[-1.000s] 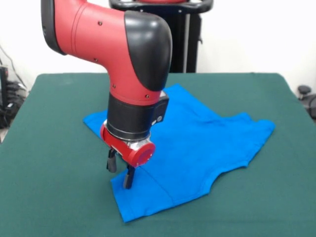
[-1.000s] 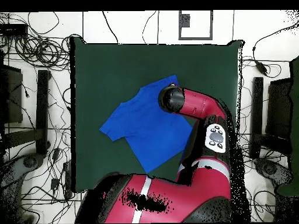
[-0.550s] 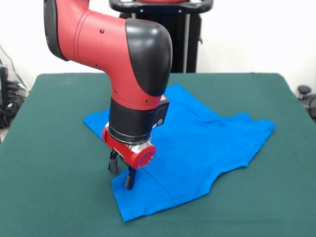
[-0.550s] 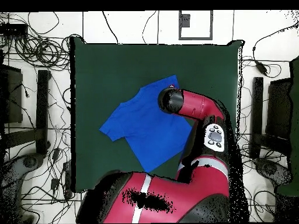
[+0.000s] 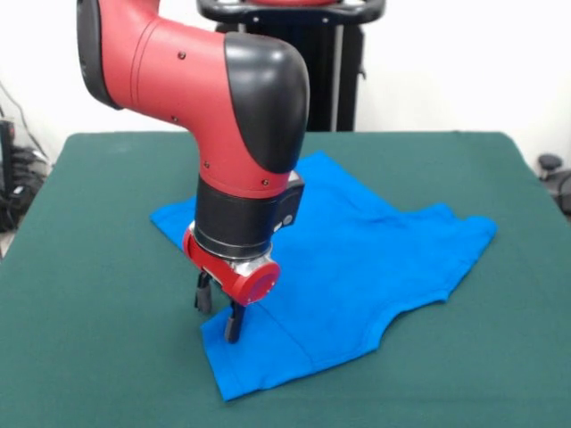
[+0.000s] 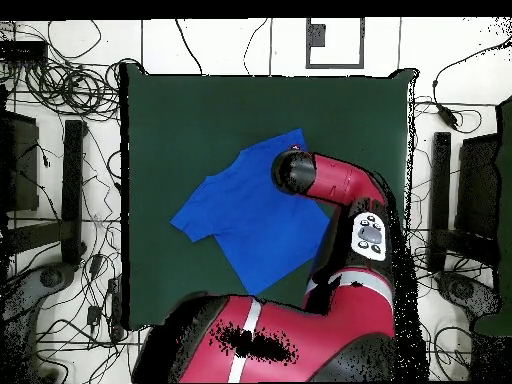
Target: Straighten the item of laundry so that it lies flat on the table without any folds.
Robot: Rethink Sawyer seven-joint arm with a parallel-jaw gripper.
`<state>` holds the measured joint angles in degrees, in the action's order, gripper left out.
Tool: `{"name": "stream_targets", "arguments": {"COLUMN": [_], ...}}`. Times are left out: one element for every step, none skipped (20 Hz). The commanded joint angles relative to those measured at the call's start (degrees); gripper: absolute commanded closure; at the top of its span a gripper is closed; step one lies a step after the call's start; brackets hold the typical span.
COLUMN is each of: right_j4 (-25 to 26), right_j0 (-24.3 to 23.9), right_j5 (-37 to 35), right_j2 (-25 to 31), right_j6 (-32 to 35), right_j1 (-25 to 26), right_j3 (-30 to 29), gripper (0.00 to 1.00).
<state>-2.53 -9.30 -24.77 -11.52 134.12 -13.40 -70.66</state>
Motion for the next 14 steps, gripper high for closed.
{"name": "stream_targets", "arguments": {"right_j4": [3.8, 3.9, 3.9, 4.2, 4.4, 4.6, 4.8, 5.0, 5.3, 5.5, 5.7, 5.9, 6.0, 6.1], "right_j0": [-0.2, -0.4, -0.6, -0.8, -1.0, -1.2, -1.3, -1.3, -1.3, -1.5, -1.6, -1.6, -1.6, -1.7], "right_j5": [0.8, 0.7, 0.5, 0.6, 0.7, 0.8, 0.8, 0.9, 0.9, 0.8, 0.7, 0.6, 0.8, 0.8], "right_j2": [6.9, 7.1, 7.2, 7.4, 7.7, 7.9, 8.0, 8.1, 8.2, 8.3, 8.5, 8.6, 8.7, 8.8], "right_j6": [-3.2, -3.4, -3.6, -3.7, -3.8, -3.8, -3.7, -3.5, -3.2, -3.2, -3.2, -3.1, -2.9, -2.7], "right_j1": [-2.8, -2.9, -2.7, -3.0, -3.0, -3.2, -3.3, -3.4, -3.6, -3.8, -3.9, -3.9, -3.8, -3.8], "right_j3": [-3.4, -3.6, -3.1, -3.5, -3.6, -3.8, -3.9, -4.1, -4.3, -4.3, -4.4, -4.4, -4.4, -4.5], "gripper": [0.0, 0.0, 0.0, 0.0, 0.0, 0.0, 0.0, 0.0, 0.0, 0.0, 0.0, 0.0, 0.0, 0.0]}}
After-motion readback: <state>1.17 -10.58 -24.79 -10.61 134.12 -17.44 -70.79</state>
